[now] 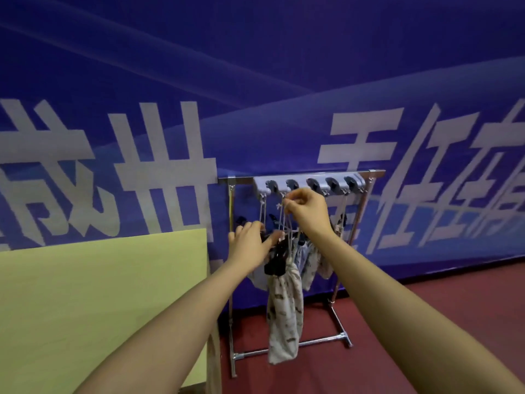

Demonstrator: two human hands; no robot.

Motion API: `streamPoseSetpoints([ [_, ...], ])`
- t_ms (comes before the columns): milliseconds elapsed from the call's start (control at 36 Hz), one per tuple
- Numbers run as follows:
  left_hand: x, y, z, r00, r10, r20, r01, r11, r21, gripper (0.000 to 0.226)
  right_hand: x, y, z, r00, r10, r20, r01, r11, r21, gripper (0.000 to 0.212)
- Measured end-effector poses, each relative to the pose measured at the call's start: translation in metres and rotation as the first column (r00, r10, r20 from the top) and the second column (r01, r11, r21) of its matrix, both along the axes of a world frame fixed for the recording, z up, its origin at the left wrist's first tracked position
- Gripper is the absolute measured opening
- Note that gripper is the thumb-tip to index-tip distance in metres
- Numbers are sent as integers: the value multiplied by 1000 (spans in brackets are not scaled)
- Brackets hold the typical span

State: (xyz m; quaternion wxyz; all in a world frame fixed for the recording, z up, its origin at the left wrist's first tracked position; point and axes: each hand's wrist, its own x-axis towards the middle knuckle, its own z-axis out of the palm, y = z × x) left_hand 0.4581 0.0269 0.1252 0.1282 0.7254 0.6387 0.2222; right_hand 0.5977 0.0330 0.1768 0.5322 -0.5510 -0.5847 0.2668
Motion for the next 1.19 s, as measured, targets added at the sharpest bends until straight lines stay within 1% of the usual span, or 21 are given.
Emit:
streamPoseSetpoints([
  [56,13,4,-2,997,-51,63,51,999,6,43,15,0,-18,1000,9,24,-8,999,-54,10],
  [111,28,11,-6,988,-128,88,131,991,-24,34,30,2,-34,999,27,45,-23,995,-93,4],
  [167,44,21,-12,974,-187,126,196,979,-61,29,44,6,-48,998,37,57,-30,993,-116,1],
  [222,61,31,-18,949,-226,219,254,961,-109,27,58,12,-59,998,26,58,-17,990,-139,0],
  [333,91,52,-30,883,-272,383,373,901,-220,7,87,28,-76,997,-5,77,18,985,-171,8],
  [361,97,57,-34,865,-279,416,403,882,-245,5,93,32,-77,997,-6,73,19,984,-179,12],
  [417,110,70,-42,826,-296,479,467,836,-288,8,107,42,-79,996,-9,83,25,982,-189,17],
  [472,124,83,-47,807,-306,505,501,809,-309,4,120,53,-78,991,-12,132,38,980,-194,21],
  [583,150,110,-48,793,-294,534,503,810,-301,13,144,73,-74,979,-62,196,99,977,-190,28],
  [639,161,121,-46,786,-319,529,525,796,-300,10,155,82,-76,970,-105,220,148,971,-190,25],
  [722,177,138,-47,772,-300,561,523,801,-292,8,172,95,-82,963,-134,235,184,962,-204,13],
  [861,205,159,-52,777,-304,551,520,803,-291,7,203,118,-91,946,-135,295,208,949,-235,14],
  [917,218,167,-56,786,-317,530,518,806,-286,8,216,126,-95,946,-120,302,201,946,-254,14],
  [972,232,176,-60,798,-312,516,501,819,-280,9,231,135,-99,942,-99,321,193,942,-275,19],
  [1028,244,185,-65,814,-291,503,470,839,-275,11,249,146,-103,921,-58,385,182,939,-293,24],
  [1139,273,204,-73,818,-229,528,426,858,-288,16,288,169,-111,792,95,603,154,925,-348,26],
  [1194,291,214,-73,822,-184,538,390,871,-298,20,309,184,-112,773,144,618,135,914,-383,28],
])
